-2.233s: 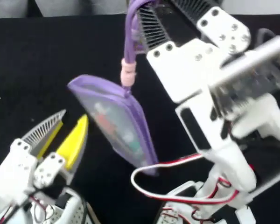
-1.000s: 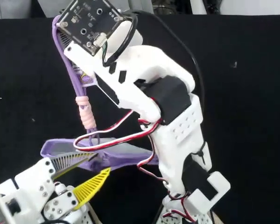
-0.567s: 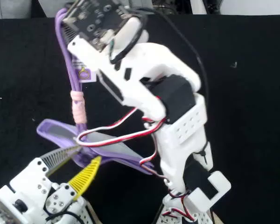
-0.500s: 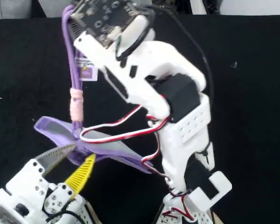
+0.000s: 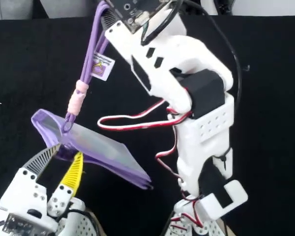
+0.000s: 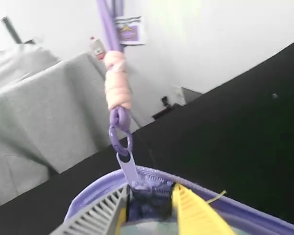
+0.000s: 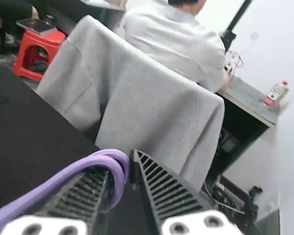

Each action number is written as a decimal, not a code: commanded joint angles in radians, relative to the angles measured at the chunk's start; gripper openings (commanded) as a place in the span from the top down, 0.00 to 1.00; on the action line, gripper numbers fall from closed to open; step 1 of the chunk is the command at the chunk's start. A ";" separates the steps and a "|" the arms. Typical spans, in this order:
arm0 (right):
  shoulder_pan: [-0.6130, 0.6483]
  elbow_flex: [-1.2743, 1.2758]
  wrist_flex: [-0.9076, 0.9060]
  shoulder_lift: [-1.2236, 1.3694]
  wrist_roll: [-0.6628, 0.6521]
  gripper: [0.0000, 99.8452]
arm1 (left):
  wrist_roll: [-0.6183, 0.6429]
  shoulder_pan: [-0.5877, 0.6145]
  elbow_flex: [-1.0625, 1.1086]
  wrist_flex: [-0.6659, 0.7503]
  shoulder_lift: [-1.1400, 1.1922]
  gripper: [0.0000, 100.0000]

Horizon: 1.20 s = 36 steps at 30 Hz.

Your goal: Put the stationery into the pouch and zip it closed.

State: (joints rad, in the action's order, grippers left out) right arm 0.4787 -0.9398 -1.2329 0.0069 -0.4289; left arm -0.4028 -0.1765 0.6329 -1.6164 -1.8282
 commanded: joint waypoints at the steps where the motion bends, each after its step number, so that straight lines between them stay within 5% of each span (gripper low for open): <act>1: -0.107 -0.073 -0.017 -0.045 0.003 0.99 | -0.041 0.105 0.010 -0.028 0.008 0.85; 13: -0.160 -0.065 -0.163 -0.236 0.003 0.99 | -0.152 0.194 0.186 0.046 0.008 0.85; 21: -0.203 -0.064 -0.296 -0.317 0.003 0.99 | -0.017 0.185 0.271 0.052 0.008 0.85; 31: -0.193 -0.068 -0.399 -0.325 0.003 0.99 | 0.031 -0.102 0.255 0.098 0.008 0.85; 36: -0.095 -0.062 -0.413 -0.318 0.000 0.99 | 0.137 -0.147 0.206 0.094 0.009 0.85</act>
State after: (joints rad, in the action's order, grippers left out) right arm 0.3115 -0.9613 -1.6395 -0.2831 -0.4273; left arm -0.3214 -0.2885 0.9030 -1.5367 -1.8251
